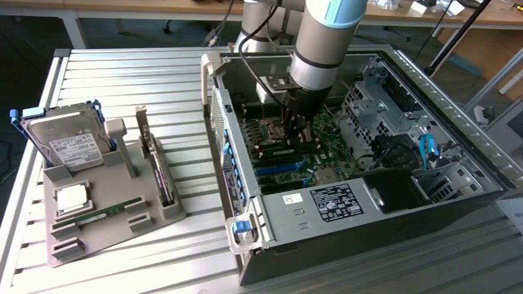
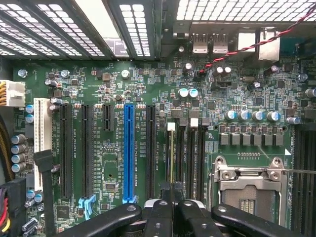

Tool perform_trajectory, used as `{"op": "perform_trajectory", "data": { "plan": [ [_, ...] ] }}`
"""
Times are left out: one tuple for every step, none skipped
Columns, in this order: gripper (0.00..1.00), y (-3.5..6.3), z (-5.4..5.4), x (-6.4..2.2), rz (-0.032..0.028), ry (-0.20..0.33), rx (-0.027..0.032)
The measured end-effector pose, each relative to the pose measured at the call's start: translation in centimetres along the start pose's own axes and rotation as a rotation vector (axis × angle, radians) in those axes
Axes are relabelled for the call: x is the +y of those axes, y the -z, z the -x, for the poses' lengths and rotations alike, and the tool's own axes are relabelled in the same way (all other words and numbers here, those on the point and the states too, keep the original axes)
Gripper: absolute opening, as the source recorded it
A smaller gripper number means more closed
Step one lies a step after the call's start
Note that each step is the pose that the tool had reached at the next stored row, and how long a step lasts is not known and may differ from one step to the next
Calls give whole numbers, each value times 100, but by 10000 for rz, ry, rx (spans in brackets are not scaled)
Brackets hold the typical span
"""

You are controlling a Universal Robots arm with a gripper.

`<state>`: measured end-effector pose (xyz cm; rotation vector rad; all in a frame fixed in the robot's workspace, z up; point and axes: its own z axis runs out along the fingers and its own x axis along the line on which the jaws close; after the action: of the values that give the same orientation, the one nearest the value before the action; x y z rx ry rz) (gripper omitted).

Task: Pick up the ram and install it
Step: 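Press down the ram until it locks into place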

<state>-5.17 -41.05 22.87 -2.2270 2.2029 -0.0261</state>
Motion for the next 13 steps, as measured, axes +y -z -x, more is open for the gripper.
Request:
{"op": "perform_trajectory", "data": {
  "plan": [
    [10,4,1,0,-3,0,-8],
    [10,14,2,-1,-7,0,-17],
    [10,37,4,-4,-21,1,-33],
    [10,71,2,-4,-10,2,-18],
    [10,108,0,-3,-3,2,-7],
    [10,150,0,-4,-4,1,-8],
    [10,195,0,-4,-4,1,-9],
    [10,237,-1,-5,-4,1,-8],
    [10,283,-1,-6,-2,1,-4],
    [10,327,-1,-6,-3,0,-7],
    [10,375,-2,-7,-3,0,-6],
    [10,420,-1,-8,-4,0,-9],
    [10,465,-2,-9,-1,0,-5]
  ]
}}
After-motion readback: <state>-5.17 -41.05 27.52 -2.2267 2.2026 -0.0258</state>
